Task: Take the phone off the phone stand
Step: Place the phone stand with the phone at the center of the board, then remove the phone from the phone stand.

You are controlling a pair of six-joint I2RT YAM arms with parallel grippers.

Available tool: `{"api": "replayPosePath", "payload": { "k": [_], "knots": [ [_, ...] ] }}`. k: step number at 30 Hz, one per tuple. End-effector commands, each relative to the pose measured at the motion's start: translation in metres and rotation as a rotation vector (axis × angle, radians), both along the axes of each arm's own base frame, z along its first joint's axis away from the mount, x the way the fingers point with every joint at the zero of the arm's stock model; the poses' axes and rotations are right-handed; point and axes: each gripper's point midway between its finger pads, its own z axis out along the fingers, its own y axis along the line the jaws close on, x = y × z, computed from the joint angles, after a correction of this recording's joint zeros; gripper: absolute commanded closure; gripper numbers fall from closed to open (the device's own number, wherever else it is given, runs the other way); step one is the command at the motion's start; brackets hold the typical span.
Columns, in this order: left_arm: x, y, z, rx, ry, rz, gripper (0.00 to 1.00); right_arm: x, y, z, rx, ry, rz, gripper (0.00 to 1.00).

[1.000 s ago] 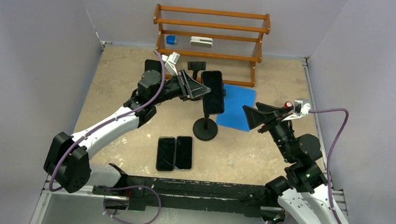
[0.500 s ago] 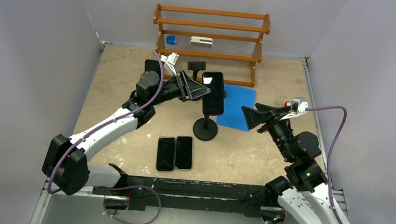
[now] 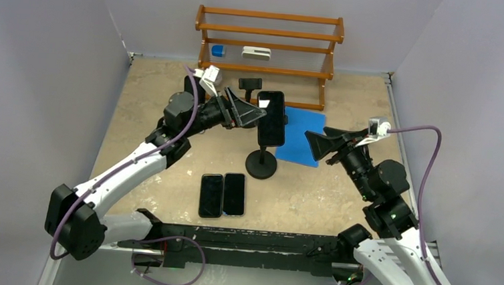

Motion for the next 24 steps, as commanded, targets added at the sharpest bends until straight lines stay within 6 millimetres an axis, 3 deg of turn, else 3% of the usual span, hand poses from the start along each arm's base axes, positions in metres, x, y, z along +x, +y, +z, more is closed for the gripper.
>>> {"api": "replayPosePath", "payload": {
  "k": [1, 10, 13, 15, 18, 21, 24],
  "knots": [
    [-0.001, 0.02, 0.029, 0.027, -0.099, 0.101, 0.18, 0.003, 0.001, 0.035, 0.04, -0.043, -0.002, 0.26],
    [0.006, 0.075, 0.049, 0.153, -0.209, 0.378, 0.12, 0.037, 0.0, 0.032, 0.147, 0.186, -0.135, 0.16],
    [0.01, 0.091, 0.053, 0.195, -0.243, 0.463, 0.09, 0.042, -0.006, 0.039, 0.162, 0.196, -0.183, 0.03],
    [0.015, 0.099, 0.057, 0.224, -0.267, 0.511, 0.07, 0.044, -0.004, 0.047, 0.132, 0.158, -0.17, 0.01],
    [0.02, 0.105, 0.065, 0.25, -0.311, 0.551, 0.03, 0.04, 0.006, 0.067, 0.111, 0.076, -0.097, 0.01],
    [0.025, 0.109, 0.068, 0.239, -0.33, 0.588, 0.0, 0.046, 0.001, 0.09, 0.124, 0.007, -0.131, 0.01],
    [0.02, 0.1, 0.07, 0.274, -0.443, 0.525, 0.0, 0.057, 0.007, 0.092, 0.047, 0.021, -0.126, 0.04]
  ]
}}
